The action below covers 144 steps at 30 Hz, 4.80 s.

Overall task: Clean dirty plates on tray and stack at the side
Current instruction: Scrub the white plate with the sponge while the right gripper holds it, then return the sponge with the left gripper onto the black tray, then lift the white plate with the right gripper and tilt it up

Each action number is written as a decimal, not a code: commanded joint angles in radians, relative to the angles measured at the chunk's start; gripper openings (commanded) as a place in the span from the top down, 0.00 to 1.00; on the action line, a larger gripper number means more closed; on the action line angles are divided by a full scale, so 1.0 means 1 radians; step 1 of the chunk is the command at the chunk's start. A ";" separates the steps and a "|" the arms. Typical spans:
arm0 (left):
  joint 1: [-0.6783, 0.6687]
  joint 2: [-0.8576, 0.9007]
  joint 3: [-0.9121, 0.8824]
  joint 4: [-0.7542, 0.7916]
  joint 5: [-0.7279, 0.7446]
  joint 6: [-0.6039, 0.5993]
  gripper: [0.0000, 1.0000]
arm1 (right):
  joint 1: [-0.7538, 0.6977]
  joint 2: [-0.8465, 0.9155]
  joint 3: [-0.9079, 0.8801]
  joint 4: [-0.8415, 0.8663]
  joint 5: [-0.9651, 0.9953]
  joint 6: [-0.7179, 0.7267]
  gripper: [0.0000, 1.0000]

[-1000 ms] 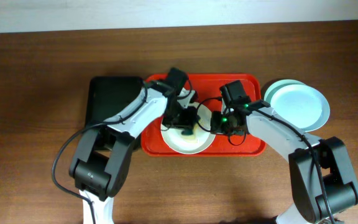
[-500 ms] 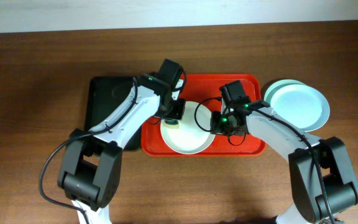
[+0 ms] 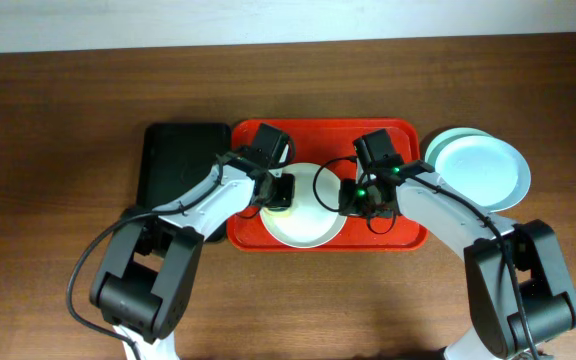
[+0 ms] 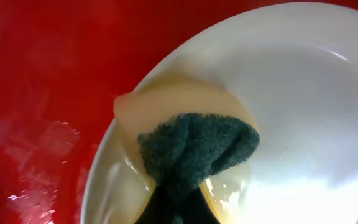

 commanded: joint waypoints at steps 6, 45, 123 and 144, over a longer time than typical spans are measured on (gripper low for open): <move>-0.104 0.027 -0.044 0.168 0.310 -0.027 1.00 | 0.006 -0.002 -0.008 0.005 -0.017 0.005 0.95; 0.429 0.047 0.160 -0.332 -0.266 0.180 1.00 | 0.006 -0.002 -0.008 0.005 0.009 0.004 0.76; 0.642 -0.239 0.424 -0.474 -0.266 0.048 0.01 | 0.182 0.032 0.401 -0.071 0.140 0.123 0.96; 0.642 -0.239 0.424 -0.474 -0.266 0.048 0.01 | 0.388 0.189 0.401 0.389 0.433 -0.059 0.96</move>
